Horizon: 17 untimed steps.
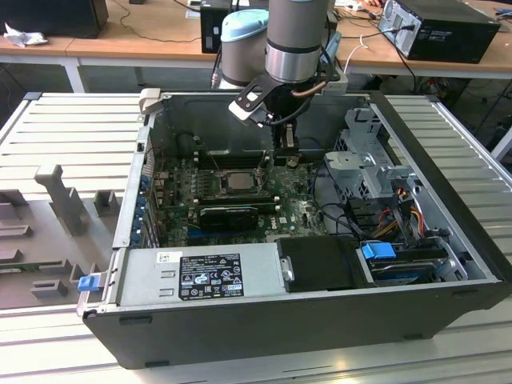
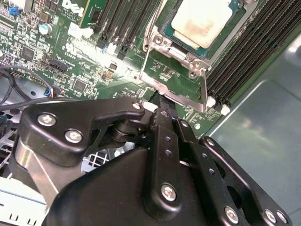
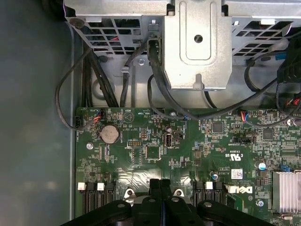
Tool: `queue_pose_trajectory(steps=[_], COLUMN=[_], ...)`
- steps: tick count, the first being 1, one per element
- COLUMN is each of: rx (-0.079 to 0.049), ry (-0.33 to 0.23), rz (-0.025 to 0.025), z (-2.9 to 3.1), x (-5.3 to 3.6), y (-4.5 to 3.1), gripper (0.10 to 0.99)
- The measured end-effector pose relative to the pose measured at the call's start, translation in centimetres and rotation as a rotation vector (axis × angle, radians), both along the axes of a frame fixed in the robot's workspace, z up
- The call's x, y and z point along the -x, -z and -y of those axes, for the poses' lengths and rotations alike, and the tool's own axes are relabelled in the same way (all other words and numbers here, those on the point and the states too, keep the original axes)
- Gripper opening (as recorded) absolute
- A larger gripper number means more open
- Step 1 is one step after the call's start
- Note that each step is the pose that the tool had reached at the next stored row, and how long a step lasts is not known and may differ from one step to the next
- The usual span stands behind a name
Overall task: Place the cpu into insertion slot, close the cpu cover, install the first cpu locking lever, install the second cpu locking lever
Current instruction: 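Close the cpu cover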
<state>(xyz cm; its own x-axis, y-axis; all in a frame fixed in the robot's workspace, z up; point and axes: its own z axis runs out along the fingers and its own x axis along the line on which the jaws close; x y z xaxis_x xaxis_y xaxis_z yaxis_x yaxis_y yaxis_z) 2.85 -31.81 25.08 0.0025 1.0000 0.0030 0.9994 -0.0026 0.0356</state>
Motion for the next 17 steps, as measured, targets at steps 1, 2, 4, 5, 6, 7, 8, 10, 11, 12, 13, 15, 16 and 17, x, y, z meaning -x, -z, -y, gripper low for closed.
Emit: queue_pose_trajectory(steps=[1,2,4,5,6,7,8,10,11,12,13,15,16,17], rx=[0.000,0.000,0.000,0.000,0.000,0.000,0.000,0.000,0.000,0.000,0.000,0.000,0.000,0.000], ry=[0.000,0.000,0.000,0.000,0.000,0.000,0.000,0.000,0.000,0.000,0.000,0.000,0.000,0.000], rz=[0.0001,0.0002,0.0003,0.0002,0.0003,0.0003,0.0003,0.0003,0.0003,0.0003,0.0003,0.0003,0.0003,0.0002], z=[0.00,0.00,0.00,0.00,0.00,0.00,0.00,0.00,0.00,0.00,0.00,0.00,0.00,0.00], x=[0.04,0.18,0.45,0.54,0.62,0.74,0.87,1.05,1.17,1.35,1.51,1.82,2.06,2.25], y=[0.01,0.02,0.02,0.02,0.03,0.03,0.03,0.03,0.03,0.04,0.04,0.06,0.07,0.08], gripper=[0.106,0.106,0.106,0.106,0.106,0.106,0.106,0.106,0.106,0.106,0.106,0.106,0.106,0.106])
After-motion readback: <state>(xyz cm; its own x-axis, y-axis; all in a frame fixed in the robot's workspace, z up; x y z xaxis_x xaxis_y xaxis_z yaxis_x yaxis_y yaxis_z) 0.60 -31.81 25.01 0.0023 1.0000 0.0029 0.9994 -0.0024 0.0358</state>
